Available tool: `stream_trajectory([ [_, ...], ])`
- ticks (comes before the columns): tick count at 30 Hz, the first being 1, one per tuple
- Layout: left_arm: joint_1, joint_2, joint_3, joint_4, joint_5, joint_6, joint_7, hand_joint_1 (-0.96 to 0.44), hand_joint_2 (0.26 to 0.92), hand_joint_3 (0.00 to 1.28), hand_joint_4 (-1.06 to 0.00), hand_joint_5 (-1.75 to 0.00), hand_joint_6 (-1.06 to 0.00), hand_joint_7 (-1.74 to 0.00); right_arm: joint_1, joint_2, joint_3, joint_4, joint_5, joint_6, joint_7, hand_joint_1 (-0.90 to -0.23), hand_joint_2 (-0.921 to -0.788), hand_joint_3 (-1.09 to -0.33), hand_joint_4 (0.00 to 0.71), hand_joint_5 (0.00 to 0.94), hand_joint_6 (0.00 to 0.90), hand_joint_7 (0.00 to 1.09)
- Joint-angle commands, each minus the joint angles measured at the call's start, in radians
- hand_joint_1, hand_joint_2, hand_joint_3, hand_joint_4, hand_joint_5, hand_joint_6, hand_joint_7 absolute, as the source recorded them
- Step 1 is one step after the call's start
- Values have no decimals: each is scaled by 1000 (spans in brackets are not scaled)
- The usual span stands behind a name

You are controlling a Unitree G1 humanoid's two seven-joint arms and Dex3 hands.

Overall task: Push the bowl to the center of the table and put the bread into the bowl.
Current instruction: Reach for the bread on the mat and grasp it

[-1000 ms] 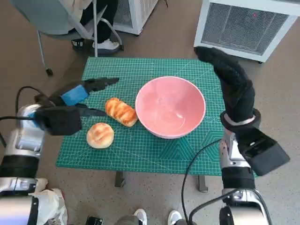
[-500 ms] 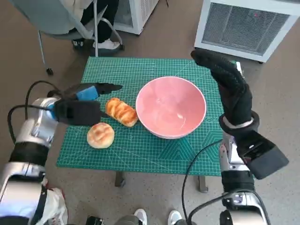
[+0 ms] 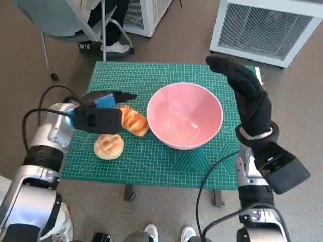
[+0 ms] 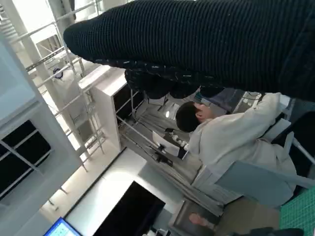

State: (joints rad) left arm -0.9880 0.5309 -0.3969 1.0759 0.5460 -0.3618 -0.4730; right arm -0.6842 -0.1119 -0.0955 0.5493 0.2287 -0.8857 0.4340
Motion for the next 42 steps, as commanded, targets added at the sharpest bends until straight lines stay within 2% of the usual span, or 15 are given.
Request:
stream_trajectory([
  [1,-38,-27,-29,46,30,-4,26,-194,830,1,-191,-6,-380,-9,31,-2,4,1,2,17,2,-593,-921,-811,362,36,-1,792],
  [13,-66,-92,-77,129,70,3,86,-178,845,7,-269,-28,-420,-27,44,-5,4,-13,0,21,0,-591,-921,-809,358,39,-1,792],
  [17,-71,-113,-87,148,79,14,107,-176,863,13,-321,-40,-473,-51,47,-5,4,-17,-7,20,-5,-591,-921,-808,358,41,-1,789],
  [21,-72,-124,-96,160,92,18,131,-168,887,17,-394,-50,-572,-100,50,-5,5,-22,-13,20,-9,-590,-921,-808,357,42,-1,787],
  [23,-71,-126,-102,164,99,20,143,-157,900,16,-488,-68,-633,-134,53,-5,5,-25,-16,19,-12,-589,-921,-808,356,43,-1,786],
  [24,-71,-126,-104,166,101,20,148,-151,904,17,-533,-147,-656,-152,54,-5,5,-26,-19,19,-14,-587,-921,-808,356,43,-1,786],
  [25,-71,-125,-107,167,103,19,151,-142,910,20,-549,-355,-687,-183,55,-6,5,-27,-21,18,-16,-584,-921,-809,356,44,-1,786],
  [26,-71,-124,-109,168,104,19,154,-91,914,71,-562,-738,-636,-509,55,-6,5,-28,-22,18,-18,-582,-921,-809,356,45,-1,786],
  [27,-71,-122,-111,170,105,17,155,-59,916,112,-563,-993,-594,-728,56,-6,4,-29,-22,18,-18,-580,-921,-810,356,45,-1,786],
  [29,-71,-117,-113,172,105,13,156,-31,919,126,-586,-1183,-579,-904,58,-7,2,-30,-22,18,-20,-580,-921,-810,355,46,-1,786],
  [30,-71,-115,-113,173,105,11,156,-21,919,124,-600,-1239,-582,-973,59,-7,2,-30,-23,18,-21,-580,-921,-809,355,46,-1,785],
  [34,-74,-100,-113,177,104,10,154,-5,920,113,-607,-1320,-617,-1052,61,-8,0,-29,-27,16,-27,-586,-921,-806,354,48,-1,786],
  [42,-98,-38,-78,175,73,2,124,-1,920,102,-606,-1276,-636,-1129,61,-6,-1,-20,-34,10,-36,-591,-921,-802,352,52,-1,776],
])
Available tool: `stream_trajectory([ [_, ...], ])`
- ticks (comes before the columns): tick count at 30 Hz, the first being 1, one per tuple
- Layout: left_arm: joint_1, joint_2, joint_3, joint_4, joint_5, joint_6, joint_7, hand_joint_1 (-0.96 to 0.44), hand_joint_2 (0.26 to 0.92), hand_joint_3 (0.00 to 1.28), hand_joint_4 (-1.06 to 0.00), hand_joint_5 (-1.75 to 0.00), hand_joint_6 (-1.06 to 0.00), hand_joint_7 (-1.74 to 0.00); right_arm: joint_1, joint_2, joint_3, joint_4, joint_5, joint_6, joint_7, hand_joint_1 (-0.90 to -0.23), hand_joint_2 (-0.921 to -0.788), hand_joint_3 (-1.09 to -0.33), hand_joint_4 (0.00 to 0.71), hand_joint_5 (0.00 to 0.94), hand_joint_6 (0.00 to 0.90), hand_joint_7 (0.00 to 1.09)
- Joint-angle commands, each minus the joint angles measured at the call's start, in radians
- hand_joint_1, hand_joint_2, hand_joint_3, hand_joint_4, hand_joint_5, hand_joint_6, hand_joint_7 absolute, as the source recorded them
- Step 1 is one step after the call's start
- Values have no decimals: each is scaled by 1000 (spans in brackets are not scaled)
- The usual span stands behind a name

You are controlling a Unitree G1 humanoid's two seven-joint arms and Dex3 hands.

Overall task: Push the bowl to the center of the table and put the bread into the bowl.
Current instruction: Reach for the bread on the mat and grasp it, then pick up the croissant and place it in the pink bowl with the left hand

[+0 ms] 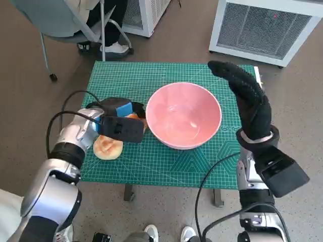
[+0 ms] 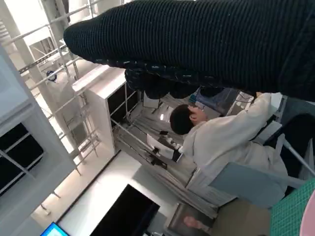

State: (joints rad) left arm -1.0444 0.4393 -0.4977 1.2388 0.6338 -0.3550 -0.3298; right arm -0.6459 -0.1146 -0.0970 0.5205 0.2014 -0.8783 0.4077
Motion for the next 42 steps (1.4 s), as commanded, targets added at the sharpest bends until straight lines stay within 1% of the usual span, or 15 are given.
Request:
stream_trajectory([
  [1,-46,61,28,10,-20,-5,-23,-1,920,102,-602,-1294,-642,-1111,23,-2,1,9,-8,3,-11,-592,-921,-802,350,53,-1,772],
  [4,-61,83,45,4,-33,-3,-33,-1,920,101,-597,-1303,-650,-1100,23,-2,0,13,-10,2,-12,-593,-921,-801,349,54,-1,766],
  [9,-85,119,76,-16,-51,-7,-39,-1,920,97,-607,-1254,-643,-1146,20,-1,3,18,-14,0,-16,-592,-921,-800,347,56,-1,758],
  [15,-113,159,104,-53,-60,-28,-10,-1,921,96,-620,-1234,-631,-1166,15,3,5,21,-16,1,-21,-590,-921,-802,345,58,-1,754],
  [21,-130,181,146,-125,-88,-54,4,-1,921,95,-630,-1226,-622,-1172,13,5,7,23,-13,-1,-21,-583,-921,-806,342,61,-1,753],
  [24,-121,186,172,-193,-111,-76,10,-1,921,95,-634,-1220,-618,-1177,12,4,6,25,-13,-3,-22,-581,-921,-807,342,63,-1,752],
  [30,-83,169,205,-354,-143,-99,16,-1,920,95,-648,-1192,-605,-1204,10,1,5,30,-9,-4,-19,-584,-921,-808,342,67,-1,752],
  [36,-40,125,199,-511,-148,-93,13,-1,921,94,-656,-1168,-598,-1227,10,1,7,28,1,-4,-11,-589,-921,-808,340,70,-1,752],
  [39,-29,106,191,-548,-145,-98,9,-1,921,93,-658,-1155,-599,-1237,10,0,7,27,3,-5,-9,-593,-921,-806,337,71,-1,753],
  [42,-31,68,171,-549,-143,-127,-1,-1,921,92,-646,-1143,-613,-1245,11,-1,9,25,4,-4,-8,-599,-921,-805,334,73,-1,753],
])
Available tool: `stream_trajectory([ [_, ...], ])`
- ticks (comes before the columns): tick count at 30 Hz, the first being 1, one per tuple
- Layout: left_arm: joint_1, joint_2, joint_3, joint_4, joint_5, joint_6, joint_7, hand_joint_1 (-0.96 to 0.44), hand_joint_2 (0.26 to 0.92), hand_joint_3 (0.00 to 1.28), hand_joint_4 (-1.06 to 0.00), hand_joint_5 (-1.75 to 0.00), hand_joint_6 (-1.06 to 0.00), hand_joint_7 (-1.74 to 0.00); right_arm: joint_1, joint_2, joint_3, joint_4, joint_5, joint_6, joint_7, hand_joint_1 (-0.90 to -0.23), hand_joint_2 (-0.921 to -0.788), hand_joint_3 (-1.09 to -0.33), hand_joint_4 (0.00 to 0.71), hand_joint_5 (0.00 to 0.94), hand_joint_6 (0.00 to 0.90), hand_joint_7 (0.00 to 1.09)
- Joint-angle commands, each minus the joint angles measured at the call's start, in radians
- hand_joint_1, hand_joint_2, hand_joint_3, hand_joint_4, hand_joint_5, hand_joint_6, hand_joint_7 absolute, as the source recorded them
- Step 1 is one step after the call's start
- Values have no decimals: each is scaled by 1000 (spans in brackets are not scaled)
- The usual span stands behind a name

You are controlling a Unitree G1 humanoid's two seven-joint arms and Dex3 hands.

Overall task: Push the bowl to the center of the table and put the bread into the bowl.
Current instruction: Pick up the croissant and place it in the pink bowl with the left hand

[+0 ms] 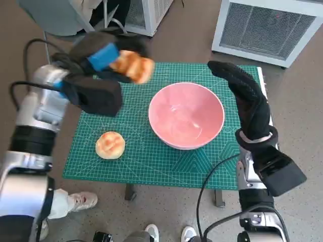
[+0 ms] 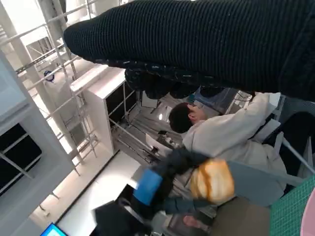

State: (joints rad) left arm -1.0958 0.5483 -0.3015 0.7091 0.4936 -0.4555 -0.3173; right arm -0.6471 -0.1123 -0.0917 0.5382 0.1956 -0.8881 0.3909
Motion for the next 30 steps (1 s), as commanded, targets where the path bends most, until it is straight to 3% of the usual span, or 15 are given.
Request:
stream_trajectory([
  [1,19,-51,-30,-14,-2,-34,-13,-1,921,96,-631,-1155,-620,-1242,13,-3,4,6,11,5,10,-600,-921,-805,333,73,-1,754],
  [16,-48,-208,-104,247,24,-129,4,-1,917,135,-545,-1412,-649,-1052,21,-8,1,4,38,5,35,-598,-921,-801,327,82,-1,754],
  [18,-50,-217,-106,276,22,-135,2,-1,915,137,-555,-1398,-642,-1064,23,-8,1,2,41,5,36,-594,-921,-801,327,84,-1,754],
  [20,-50,-225,-107,303,17,-134,-10,-1,918,168,-537,-1347,-569,-1203,27,-9,0,-2,45,6,36,-592,-921,-801,326,85,-1,753],
  [22,-48,-230,-109,322,13,-125,-31,-202,920,283,-436,-934,-438,-1420,30,-9,-1,-7,47,7,36,-592,-921,-800,325,87,-1,752],
  [23,-47,-231,-109,328,11,-120,-41,-183,897,286,-366,-830,-350,-1296,31,-10,-2,-8,48,8,36,-592,-921,-799,325,87,-1,752],
  [25,-41,-231,-113,325,8,-97,-78,-135,868,219,-214,-412,-178,-861,34,-12,-4,-11,48,8,35,-594,-921,-797,325,89,-1,752],
  [26,-39,-231,-113,319,6,-86,-98,-126,864,176,-164,-272,-136,-737,35,-13,-5,-13,47,8,34,-595,-921,-796,325,89,-1,752],
  [30,-33,-224,-108,291,-5,-51,-160,-124,849,106,-101,-86,-100,-578,36,-14,-9,-15,41,7,28,-597,-921,-793,325,92,-1,752],
])
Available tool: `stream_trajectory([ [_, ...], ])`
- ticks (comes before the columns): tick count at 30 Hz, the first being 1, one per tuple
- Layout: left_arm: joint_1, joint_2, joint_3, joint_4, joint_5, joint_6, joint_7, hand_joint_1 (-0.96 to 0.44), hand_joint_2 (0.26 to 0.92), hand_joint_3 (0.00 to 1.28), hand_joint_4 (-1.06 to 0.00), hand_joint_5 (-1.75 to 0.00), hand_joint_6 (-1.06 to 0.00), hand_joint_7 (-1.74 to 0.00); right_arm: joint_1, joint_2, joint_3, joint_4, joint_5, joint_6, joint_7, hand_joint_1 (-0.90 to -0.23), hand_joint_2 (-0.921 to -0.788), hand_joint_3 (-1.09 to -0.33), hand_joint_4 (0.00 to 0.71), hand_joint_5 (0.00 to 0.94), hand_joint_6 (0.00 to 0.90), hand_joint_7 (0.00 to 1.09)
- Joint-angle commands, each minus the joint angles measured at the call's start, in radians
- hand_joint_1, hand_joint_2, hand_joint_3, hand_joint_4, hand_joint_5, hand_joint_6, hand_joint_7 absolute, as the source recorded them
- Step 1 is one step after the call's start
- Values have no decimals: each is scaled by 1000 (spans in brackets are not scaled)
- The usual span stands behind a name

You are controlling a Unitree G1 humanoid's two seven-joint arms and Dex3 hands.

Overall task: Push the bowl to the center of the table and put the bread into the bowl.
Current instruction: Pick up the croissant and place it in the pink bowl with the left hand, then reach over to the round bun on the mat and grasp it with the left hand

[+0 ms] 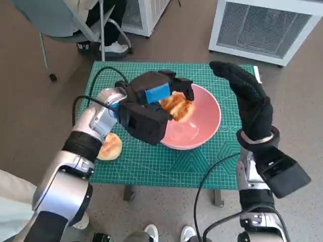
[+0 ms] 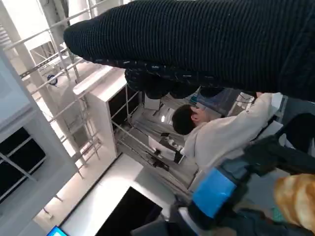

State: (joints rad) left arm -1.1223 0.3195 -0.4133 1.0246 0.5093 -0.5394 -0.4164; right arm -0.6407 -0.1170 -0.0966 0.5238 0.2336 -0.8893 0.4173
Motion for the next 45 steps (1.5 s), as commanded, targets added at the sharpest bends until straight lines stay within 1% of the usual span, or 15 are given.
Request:
stream_trajectory([
  [1,-5,7,7,-33,-25,40,-75,-129,848,89,-98,-61,-104,-549,29,-9,-5,0,1,8,0,-600,-921,-792,325,93,-1,752],
  [5,5,17,20,-57,-41,53,-106,-152,849,56,-90,-21,-98,-487,29,-7,-7,5,-6,4,-6,-606,-921,-789,325,95,-1,753],
  [12,56,59,51,-134,-73,45,-109,-185,857,37,-81,-3,-72,-442,32,3,-2,1,-24,3,-24,-608,-921,-790,322,97,-1,755],
  [16,99,102,78,-223,-93,54,-121,-183,868,18,-82,-1,-104,-367,32,7,2,-2,-28,6,-30,-607,-921,-792,319,99,-1,756],
  [17,109,112,84,-245,-99,59,-126,-179,870,13,-83,-1,-126,-324,32,8,2,-2,-28,6,-31,-606,-921,-793,319,99,-1,756],
  [20,156,158,114,-344,-125,70,-147,-166,872,5,-89,-1,-185,-218,31,10,4,2,-31,4,-34,-602,-921,-796,317,101,-1,758],
  [22,187,186,135,-408,-142,80,-163,-159,872,3,-94,-2,-212,-177,31,11,5,2,-34,3,-36,-599,-921,-797,316,103,-1,762],
  [28,307,294,212,-636,-191,133,-215,-141,862,0,-136,-7,-278,-98,31,15,9,-3,-39,5,-41,-588,-921,-803,312,108,-1,776],
  [31,389,368,264,-722,-215,135,-229,-139,861,0,-156,-12,-294,-86,33,16,11,-9,-39,7,-42,-585,-921,-805,310,111,-1,779],
  [37,498,454,323,-771,-220,114,-216,-159,859,0,-191,-16,-321,-72,30,15,14,-9,-39,7,-41,-586,-921,-807,307,116,-1,781],
  [45,603,509,350,-806,-191,126,-194,-182,861,1,-224,-15,-344,-56,20,16,19,9,-28,3,-30,-596,-921,-804,311,133,-1,772],
])
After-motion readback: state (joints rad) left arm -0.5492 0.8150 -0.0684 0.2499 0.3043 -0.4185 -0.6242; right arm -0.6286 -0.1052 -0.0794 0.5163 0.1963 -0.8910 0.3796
